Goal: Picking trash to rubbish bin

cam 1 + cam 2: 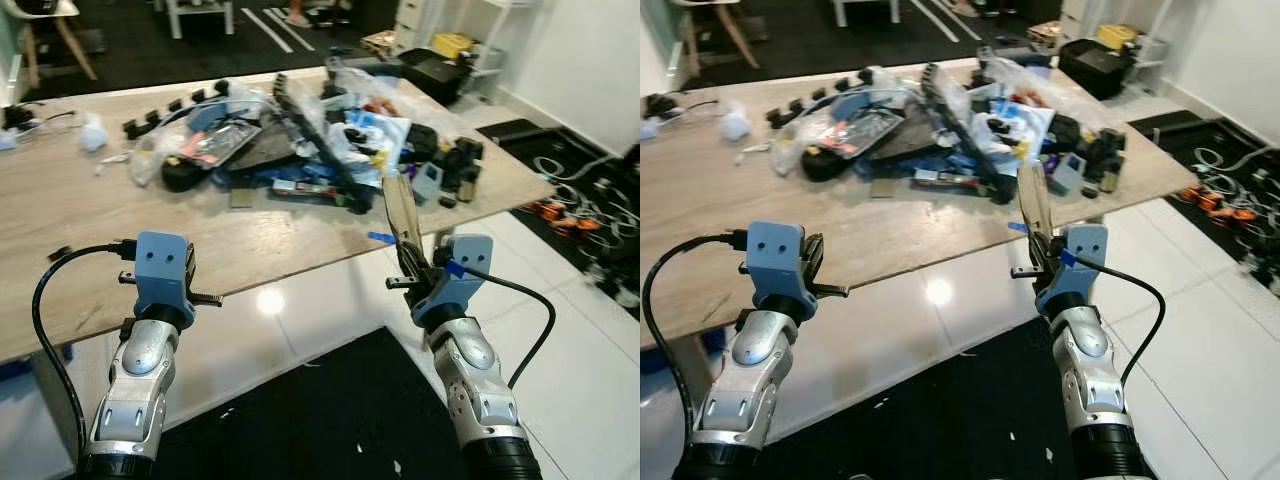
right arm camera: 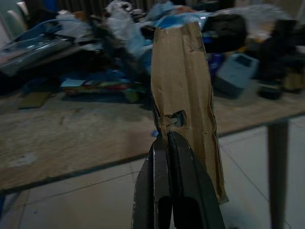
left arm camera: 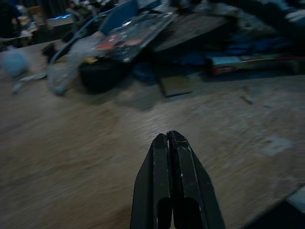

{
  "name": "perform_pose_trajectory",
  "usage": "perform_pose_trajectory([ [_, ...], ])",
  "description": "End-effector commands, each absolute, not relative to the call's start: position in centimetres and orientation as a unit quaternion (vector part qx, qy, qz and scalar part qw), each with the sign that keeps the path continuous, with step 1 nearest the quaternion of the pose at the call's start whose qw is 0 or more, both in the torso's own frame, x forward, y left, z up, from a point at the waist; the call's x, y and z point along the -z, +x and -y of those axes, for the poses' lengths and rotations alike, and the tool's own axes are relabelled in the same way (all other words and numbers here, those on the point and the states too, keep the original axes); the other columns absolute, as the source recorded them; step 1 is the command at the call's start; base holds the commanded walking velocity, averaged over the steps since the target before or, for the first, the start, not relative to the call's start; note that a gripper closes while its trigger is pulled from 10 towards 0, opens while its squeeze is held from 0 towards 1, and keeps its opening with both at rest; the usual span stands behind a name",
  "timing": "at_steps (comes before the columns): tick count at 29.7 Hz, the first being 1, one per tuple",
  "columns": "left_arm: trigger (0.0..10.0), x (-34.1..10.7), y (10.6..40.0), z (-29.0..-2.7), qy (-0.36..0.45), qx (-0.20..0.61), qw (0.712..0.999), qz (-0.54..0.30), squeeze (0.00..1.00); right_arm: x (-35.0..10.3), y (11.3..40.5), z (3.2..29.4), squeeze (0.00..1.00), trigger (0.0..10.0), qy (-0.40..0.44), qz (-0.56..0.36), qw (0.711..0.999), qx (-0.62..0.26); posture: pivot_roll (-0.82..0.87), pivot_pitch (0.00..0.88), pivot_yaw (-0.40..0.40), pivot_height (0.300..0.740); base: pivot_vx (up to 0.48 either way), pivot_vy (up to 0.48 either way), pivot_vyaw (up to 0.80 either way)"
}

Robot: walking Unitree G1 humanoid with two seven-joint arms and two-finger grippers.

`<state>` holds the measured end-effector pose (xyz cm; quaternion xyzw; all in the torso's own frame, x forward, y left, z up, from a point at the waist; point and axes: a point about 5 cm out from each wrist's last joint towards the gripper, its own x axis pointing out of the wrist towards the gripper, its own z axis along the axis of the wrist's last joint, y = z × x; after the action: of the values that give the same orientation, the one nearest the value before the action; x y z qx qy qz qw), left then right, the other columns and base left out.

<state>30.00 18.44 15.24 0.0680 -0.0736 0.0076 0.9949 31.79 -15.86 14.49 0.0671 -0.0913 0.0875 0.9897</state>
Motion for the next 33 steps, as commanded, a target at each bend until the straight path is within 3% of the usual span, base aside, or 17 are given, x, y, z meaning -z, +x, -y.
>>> perform_pose_trajectory([
  [1,10.0,-15.29,29.83,-18.06,0.060,-0.003,0.995,0.077,0.00,-14.15,31.66,16.08,0.00,10.0,0.072,0.083,0.990,-0.084,0.03,0.096,-0.042,0.740,0.000,0.000,-0.44],
  [33,10.0,-15.57,29.85,-18.19,0.067,0.001,0.994,0.080,0.00,-14.04,31.54,15.92,0.00,10.0,0.082,0.081,0.990,-0.082,0.04,0.103,-0.033,0.740,0.000,0.000,-0.46],
])
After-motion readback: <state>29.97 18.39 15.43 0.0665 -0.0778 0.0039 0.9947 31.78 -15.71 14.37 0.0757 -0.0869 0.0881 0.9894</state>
